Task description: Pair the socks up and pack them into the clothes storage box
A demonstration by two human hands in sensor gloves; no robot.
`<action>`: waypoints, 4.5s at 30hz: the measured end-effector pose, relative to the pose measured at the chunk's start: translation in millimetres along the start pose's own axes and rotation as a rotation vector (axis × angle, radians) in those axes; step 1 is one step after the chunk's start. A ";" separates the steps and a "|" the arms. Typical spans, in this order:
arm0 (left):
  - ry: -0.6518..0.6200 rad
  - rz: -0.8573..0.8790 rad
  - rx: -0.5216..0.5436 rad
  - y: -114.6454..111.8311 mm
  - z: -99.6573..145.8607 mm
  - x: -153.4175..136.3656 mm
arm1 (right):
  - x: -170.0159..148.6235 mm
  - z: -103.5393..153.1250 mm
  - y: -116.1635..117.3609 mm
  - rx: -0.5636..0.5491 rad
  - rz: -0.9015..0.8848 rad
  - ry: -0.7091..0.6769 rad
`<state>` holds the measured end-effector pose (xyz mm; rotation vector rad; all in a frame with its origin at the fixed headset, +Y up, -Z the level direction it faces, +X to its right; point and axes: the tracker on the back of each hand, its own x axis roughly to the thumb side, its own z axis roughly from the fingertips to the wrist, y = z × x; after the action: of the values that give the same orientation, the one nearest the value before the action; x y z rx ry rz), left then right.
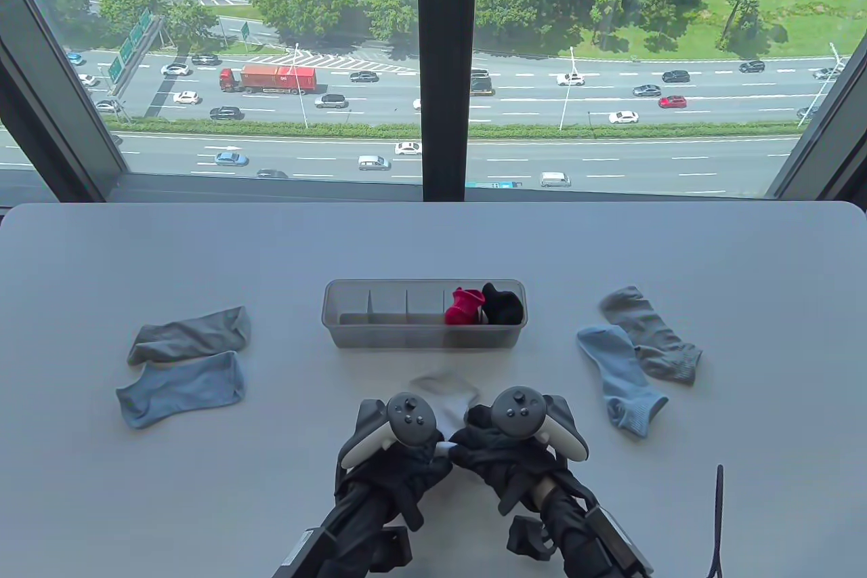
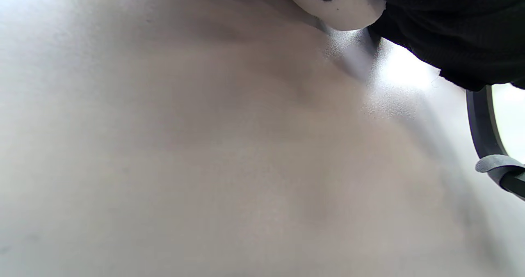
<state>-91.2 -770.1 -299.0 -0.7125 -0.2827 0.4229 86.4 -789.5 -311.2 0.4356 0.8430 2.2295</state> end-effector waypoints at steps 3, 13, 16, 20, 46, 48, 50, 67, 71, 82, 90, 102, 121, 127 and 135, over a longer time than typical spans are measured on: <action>-0.011 -0.027 0.102 2.1 2.8 3.5 | -0.8 -0.2 -1.5 0.003 -0.019 0.003; -0.012 -0.040 0.054 -0.2 1.2 6.3 | -2.8 1.0 -2.1 -0.020 -0.076 -0.021; -0.003 -0.068 0.076 -1.0 1.8 9.0 | -3.1 1.2 -3.1 -0.010 -0.100 -0.025; -0.029 -0.072 0.166 2.1 6.5 9.6 | -3.7 2.0 -4.1 -0.018 -0.109 -0.014; -0.028 -0.059 0.140 3.6 6.7 6.7 | 3.2 5.9 -4.1 -0.069 -0.132 -0.080; -0.059 -0.063 0.189 5.0 9.4 8.6 | 1.9 5.8 -3.1 -0.068 -0.182 -0.081; -0.076 -0.085 0.236 7.9 11.8 11.3 | 1.8 6.9 -4.6 -0.080 -0.197 -0.084; -0.119 -0.116 0.336 18.9 26.8 20.1 | 13.0 20.5 -17.3 -0.184 -0.118 -0.182; -0.105 -0.133 0.313 17.7 26.1 21.8 | 14.9 21.3 -15.7 -0.195 -0.156 -0.200; -0.131 -0.161 0.421 22.0 35.9 25.5 | 13.4 22.3 -18.2 -0.197 -0.194 -0.198; -0.145 -0.186 0.332 19.4 32.1 25.6 | 18.1 28.3 -25.1 -0.295 -0.231 -0.238; -0.073 -0.234 0.354 19.0 30.9 28.0 | 16.2 27.2 -25.3 -0.312 -0.219 -0.216; -0.137 -0.272 0.478 16.7 38.8 39.8 | 19.3 35.2 -31.1 -0.438 -0.240 -0.223; -0.055 -0.271 0.540 21.8 38.6 35.1 | 24.7 31.4 -24.4 -0.342 -0.221 -0.253; -0.062 -0.244 0.530 25.1 43.1 30.6 | 28.7 33.7 -25.3 -0.387 -0.126 -0.239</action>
<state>-88.0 -714.3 -281.6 -0.1425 -0.2955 0.2690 96.5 -740.4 -302.0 0.4369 0.2961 2.1058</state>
